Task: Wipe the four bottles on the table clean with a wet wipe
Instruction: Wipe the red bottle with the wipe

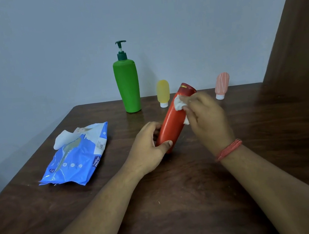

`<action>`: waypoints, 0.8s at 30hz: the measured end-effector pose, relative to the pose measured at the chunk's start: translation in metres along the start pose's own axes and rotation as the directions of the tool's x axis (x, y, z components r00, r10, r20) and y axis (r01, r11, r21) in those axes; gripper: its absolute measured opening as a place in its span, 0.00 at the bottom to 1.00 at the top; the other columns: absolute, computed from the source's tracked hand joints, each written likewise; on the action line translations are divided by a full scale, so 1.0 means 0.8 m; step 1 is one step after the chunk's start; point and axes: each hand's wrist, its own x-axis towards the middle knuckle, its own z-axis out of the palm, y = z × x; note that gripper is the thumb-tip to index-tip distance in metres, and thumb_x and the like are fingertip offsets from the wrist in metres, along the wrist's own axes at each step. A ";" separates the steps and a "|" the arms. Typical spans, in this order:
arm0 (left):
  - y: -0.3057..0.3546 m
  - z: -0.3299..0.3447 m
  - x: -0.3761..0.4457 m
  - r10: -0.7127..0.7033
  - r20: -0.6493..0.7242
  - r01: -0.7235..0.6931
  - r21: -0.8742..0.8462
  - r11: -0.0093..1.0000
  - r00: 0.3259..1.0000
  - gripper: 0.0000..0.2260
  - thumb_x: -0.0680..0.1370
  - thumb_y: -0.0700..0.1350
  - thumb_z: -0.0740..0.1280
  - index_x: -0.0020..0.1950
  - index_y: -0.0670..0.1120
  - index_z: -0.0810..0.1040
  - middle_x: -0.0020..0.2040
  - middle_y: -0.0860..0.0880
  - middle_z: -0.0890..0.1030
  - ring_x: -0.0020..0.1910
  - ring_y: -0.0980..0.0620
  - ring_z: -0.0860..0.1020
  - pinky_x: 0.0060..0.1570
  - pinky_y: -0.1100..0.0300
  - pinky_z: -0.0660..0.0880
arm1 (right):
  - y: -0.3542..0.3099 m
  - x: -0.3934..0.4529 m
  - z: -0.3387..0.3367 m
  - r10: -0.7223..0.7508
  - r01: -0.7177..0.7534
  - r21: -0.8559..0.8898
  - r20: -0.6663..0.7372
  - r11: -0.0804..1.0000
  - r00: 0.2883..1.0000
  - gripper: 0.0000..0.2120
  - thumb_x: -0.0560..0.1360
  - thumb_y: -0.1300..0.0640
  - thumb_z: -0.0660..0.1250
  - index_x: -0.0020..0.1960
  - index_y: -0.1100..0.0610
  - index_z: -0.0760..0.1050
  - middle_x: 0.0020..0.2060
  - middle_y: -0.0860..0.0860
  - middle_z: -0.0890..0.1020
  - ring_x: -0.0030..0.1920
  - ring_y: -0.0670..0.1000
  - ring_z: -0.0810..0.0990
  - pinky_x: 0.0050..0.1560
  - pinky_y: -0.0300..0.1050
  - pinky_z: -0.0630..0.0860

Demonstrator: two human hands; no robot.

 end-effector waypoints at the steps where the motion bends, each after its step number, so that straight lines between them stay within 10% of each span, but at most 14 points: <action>1: -0.001 0.000 0.000 -0.003 -0.006 0.003 -0.010 1.000 1.000 0.19 0.76 0.46 0.74 0.65 0.52 0.72 0.57 0.56 0.74 0.56 0.57 0.73 0.48 0.67 0.69 | -0.004 -0.003 0.002 -0.043 0.042 0.009 0.030 0.999 0.999 0.12 0.76 0.67 0.69 0.59 0.62 0.81 0.49 0.58 0.81 0.49 0.56 0.81 0.50 0.49 0.81; 11: -0.002 -0.001 0.000 -0.006 -0.011 0.005 -0.021 1.000 1.000 0.20 0.76 0.46 0.73 0.65 0.52 0.71 0.58 0.56 0.74 0.56 0.57 0.73 0.48 0.68 0.69 | 0.000 -0.002 0.003 -0.070 0.069 0.012 0.064 0.998 0.995 0.11 0.76 0.67 0.69 0.58 0.60 0.81 0.53 0.56 0.81 0.54 0.54 0.80 0.56 0.46 0.77; 18: -0.006 0.000 0.001 0.008 -0.025 -0.009 -0.041 0.999 1.000 0.18 0.76 0.46 0.74 0.64 0.51 0.73 0.57 0.54 0.75 0.56 0.56 0.74 0.50 0.64 0.71 | 0.010 -0.006 0.008 0.047 -0.047 0.107 0.001 0.993 0.999 0.08 0.78 0.65 0.68 0.54 0.57 0.82 0.52 0.50 0.81 0.54 0.36 0.71 0.58 0.22 0.65; 24: -0.013 0.001 0.000 0.022 0.042 -0.015 -0.150 0.989 0.999 0.17 0.76 0.45 0.74 0.61 0.54 0.73 0.57 0.55 0.76 0.57 0.55 0.76 0.59 0.54 0.75 | 0.012 -0.002 0.004 0.265 -0.237 0.247 -0.086 0.940 0.960 0.09 0.76 0.66 0.69 0.50 0.54 0.81 0.48 0.45 0.80 0.49 0.38 0.76 0.52 0.21 0.66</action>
